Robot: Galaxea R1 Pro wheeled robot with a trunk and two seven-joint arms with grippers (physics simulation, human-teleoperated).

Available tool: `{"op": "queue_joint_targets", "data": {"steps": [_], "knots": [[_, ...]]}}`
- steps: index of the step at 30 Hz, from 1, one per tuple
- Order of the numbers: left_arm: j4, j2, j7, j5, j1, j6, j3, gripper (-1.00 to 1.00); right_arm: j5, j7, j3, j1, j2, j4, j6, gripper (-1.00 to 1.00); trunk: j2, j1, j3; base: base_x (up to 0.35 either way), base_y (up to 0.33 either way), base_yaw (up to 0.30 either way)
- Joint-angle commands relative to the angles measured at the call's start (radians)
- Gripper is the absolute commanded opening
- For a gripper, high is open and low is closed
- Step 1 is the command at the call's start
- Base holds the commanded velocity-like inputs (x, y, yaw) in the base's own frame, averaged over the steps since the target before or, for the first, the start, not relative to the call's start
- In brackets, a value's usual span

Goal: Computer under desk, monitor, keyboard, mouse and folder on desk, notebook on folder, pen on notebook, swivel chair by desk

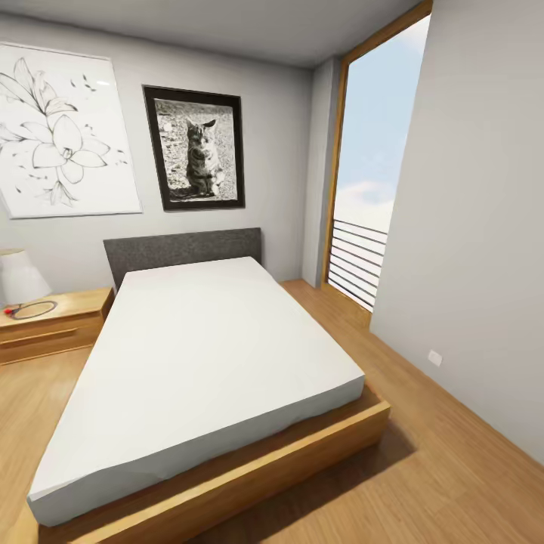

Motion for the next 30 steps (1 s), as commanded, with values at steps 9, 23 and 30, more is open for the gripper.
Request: {"op": "queue_joint_targets", "data": {"steps": [9,23,30], "knots": [[-0.032,-0.023,-0.003,0.002,0.001,0.003,0.000,1.00,-0.003,-0.005,-0.005,-0.023,0.035,-0.003,-0.051,1.00,0.035,-0.019,0.015,0.000,0.000,0.000],[-0.034,-0.021,-0.003,0.002,0.001,0.003,0.000,1.00,-0.003,-0.005,-0.005,-0.025,0.037,-0.003,-0.129,1.00,0.133,-0.073,0.059,0.000,0.000,0.000],[-0.034,-0.021,-0.003,0.002,0.001,0.004,0.000,1.00,-0.003,-0.005,-0.005,-0.025,0.037,-0.003,-0.143,1.00,0.182,-0.100,0.081,0.000,0.000,0.000]]}}
